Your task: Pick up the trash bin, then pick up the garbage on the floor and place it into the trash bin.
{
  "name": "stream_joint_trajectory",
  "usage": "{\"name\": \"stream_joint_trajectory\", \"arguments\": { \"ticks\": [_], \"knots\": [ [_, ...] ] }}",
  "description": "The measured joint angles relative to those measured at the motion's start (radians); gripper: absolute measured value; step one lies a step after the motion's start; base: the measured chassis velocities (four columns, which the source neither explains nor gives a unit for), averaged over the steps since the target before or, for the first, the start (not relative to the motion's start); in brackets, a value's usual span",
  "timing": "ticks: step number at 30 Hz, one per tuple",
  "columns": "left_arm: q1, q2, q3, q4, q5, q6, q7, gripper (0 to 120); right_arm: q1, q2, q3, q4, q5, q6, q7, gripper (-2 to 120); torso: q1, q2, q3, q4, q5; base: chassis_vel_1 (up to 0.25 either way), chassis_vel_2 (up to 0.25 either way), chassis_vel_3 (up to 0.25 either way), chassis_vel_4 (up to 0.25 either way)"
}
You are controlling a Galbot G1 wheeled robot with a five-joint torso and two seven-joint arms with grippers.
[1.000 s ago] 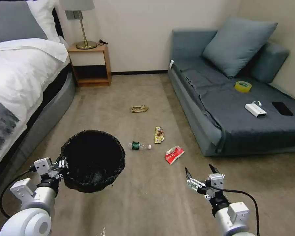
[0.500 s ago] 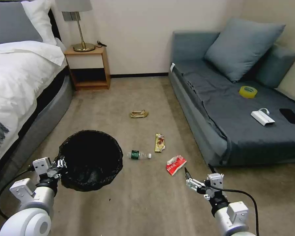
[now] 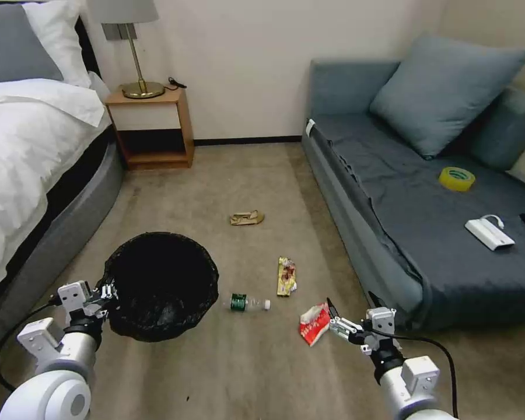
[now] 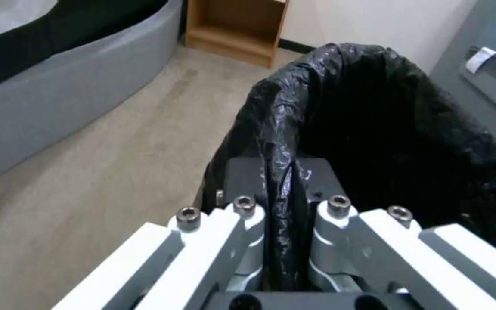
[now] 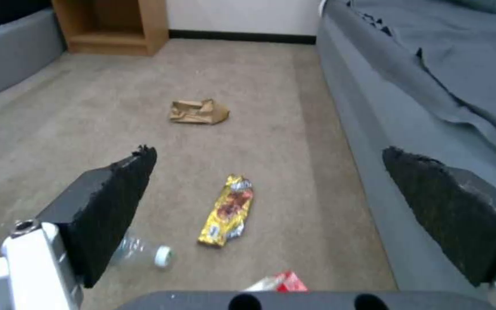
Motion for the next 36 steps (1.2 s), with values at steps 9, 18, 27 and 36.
{"name": "stream_joint_trajectory", "arguments": {
  "ticks": [9, 18, 27, 36],
  "knots": [
    [0.000, 0.000, 0.006, 0.000, 0.006, -0.005, 0.008, 5, 0.080, -0.035, -0.068, -0.071, 0.047, 0.012, 0.069, 100, 0.000, 0.000, 0.000, 0.0000, -0.0002, -0.136, 0.137, 0.132, -0.124],
    [-0.023, 0.005, 0.027, 0.011, 0.028, -0.012, 0.026, 5, 0.327, -0.217, -0.252, -0.221, 0.357, -0.085, 0.252, 100, 0.000, 0.000, 0.000, 0.0003, -0.0001, -0.012, 0.004, 0.006, -0.003],
    [-0.038, 0.007, 0.022, 0.047, 0.029, -0.022, 0.049, 5, 0.605, -0.266, -0.456, -0.382, 0.820, -0.278, 0.569, 100, 0.000, 0.000, 0.000, 0.0002, -0.0003, 0.000, 0.000, 0.000, 0.000],
    [-0.054, 0.027, 0.006, 0.097, 0.026, -0.024, 0.073, 5, 0.768, -0.117, -0.519, -0.586, 1.251, -0.437, 0.911, 100, 0.000, 0.000, 0.000, 0.0003, -0.0001, 0.000, 0.000, 0.000, 0.000]
  ]
}}
